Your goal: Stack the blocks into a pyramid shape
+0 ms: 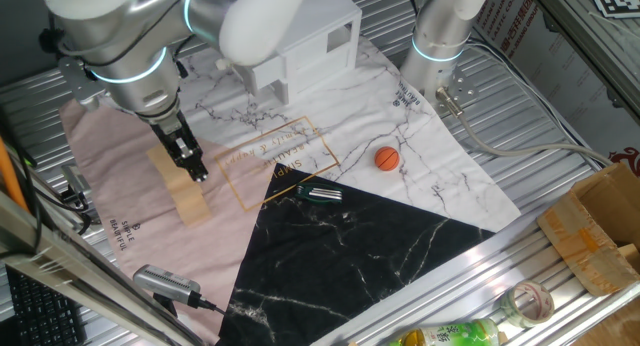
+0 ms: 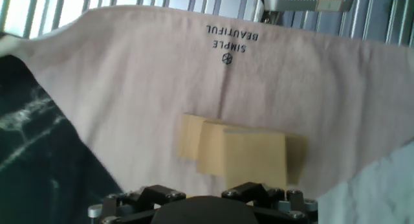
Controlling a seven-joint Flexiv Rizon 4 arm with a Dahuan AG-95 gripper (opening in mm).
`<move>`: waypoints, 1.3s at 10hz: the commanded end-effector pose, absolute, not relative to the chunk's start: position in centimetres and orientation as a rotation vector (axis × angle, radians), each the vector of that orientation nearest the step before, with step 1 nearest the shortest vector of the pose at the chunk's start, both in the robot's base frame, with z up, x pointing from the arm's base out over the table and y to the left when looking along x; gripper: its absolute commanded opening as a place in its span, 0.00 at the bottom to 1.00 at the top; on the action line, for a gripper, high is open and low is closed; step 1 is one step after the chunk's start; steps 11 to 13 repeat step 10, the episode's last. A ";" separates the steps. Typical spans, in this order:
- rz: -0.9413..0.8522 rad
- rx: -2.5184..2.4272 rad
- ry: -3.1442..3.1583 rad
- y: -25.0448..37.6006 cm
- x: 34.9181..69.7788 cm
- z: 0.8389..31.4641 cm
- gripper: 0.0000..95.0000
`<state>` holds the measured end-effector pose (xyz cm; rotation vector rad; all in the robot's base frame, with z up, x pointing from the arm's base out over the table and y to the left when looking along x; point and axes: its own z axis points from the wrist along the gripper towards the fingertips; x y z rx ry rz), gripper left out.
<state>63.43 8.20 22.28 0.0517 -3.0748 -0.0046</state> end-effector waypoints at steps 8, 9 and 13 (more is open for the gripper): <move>-0.010 0.170 -3.104 9.0 63.0 22.6 0.00; -0.012 0.177 -3.102 9.0 63.0 22.6 0.00; -0.016 0.184 -3.099 9.0 63.0 22.6 0.00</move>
